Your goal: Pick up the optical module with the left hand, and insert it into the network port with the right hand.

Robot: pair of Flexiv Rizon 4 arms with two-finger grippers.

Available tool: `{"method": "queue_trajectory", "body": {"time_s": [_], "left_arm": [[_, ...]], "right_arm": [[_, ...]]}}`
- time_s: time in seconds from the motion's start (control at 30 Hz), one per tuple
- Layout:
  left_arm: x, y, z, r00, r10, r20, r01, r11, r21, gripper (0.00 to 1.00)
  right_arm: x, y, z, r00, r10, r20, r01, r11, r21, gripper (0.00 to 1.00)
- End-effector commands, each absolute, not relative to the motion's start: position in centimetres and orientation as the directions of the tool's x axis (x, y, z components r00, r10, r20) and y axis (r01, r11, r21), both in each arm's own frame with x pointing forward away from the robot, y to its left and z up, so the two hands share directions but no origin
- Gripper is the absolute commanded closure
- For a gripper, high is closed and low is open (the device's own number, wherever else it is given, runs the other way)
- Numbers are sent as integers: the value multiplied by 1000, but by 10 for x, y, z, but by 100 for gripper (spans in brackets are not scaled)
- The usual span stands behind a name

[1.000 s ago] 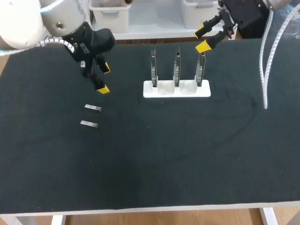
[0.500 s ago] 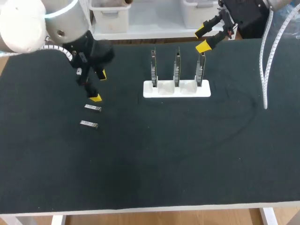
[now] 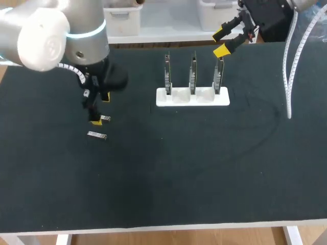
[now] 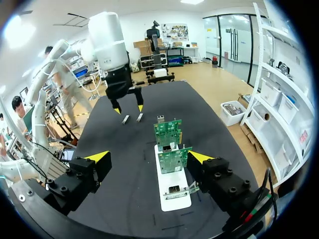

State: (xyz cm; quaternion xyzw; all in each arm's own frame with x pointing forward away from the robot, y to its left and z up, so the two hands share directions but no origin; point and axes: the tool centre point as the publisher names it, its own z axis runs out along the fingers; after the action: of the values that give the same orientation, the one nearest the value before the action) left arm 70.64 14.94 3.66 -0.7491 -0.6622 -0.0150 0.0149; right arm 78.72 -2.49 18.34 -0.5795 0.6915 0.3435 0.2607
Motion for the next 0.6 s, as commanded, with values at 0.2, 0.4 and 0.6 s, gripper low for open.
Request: {"method": "queue_trajectory", "body": {"time_s": [0.2,0.4,0.6], "left_arm": [[712,164,27,149,985,85,989,-149,1,0],[716,167,27,187,978,88,982,-189,16,0],[718,168,23,221,972,74,975,-223,14,0]], "right_arm": [[784,-25,184,-192,-622,-759,-981,98,168,0],[784,-25,184,-192,-622,-759,-981,98,168,0],[784,-25,184,-192,-622,-759,-981,98,168,0]]}}
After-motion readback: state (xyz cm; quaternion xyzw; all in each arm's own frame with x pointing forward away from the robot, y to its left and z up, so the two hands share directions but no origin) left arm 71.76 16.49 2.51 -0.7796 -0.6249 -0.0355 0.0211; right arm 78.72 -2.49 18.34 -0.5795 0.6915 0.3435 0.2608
